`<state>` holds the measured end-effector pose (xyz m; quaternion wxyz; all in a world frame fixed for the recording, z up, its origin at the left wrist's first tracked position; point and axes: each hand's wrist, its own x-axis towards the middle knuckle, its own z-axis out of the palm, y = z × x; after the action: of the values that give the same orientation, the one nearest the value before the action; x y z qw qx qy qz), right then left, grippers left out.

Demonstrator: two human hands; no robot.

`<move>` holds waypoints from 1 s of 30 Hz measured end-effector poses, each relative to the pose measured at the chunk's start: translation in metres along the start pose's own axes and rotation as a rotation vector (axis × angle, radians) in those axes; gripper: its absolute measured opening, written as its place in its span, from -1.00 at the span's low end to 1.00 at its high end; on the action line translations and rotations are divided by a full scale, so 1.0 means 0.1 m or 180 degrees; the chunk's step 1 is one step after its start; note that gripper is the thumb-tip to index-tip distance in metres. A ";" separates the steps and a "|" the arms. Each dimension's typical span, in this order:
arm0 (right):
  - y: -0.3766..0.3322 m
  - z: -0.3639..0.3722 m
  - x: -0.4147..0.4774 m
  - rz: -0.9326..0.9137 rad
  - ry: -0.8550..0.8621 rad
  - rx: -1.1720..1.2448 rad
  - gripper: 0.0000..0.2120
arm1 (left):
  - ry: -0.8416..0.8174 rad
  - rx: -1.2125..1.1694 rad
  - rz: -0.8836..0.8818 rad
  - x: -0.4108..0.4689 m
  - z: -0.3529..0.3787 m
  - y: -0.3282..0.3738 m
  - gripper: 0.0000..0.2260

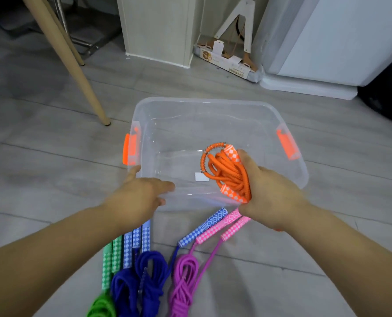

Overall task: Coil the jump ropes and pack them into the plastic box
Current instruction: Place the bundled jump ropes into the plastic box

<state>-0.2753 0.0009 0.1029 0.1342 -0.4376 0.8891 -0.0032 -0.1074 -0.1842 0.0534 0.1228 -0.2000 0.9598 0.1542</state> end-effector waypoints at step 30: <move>-0.51 0.54 0.47 0.0024 -0.0803 0.0592 -0.26 | 0.0876 -0.0750 -0.0812 0.06 0.00 -0.19 -0.44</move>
<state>-0.2504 -0.0614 0.0463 0.2848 -0.4169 0.8627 -0.0300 -0.1049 -0.2034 0.0467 -0.0149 -0.3519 0.9098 0.2197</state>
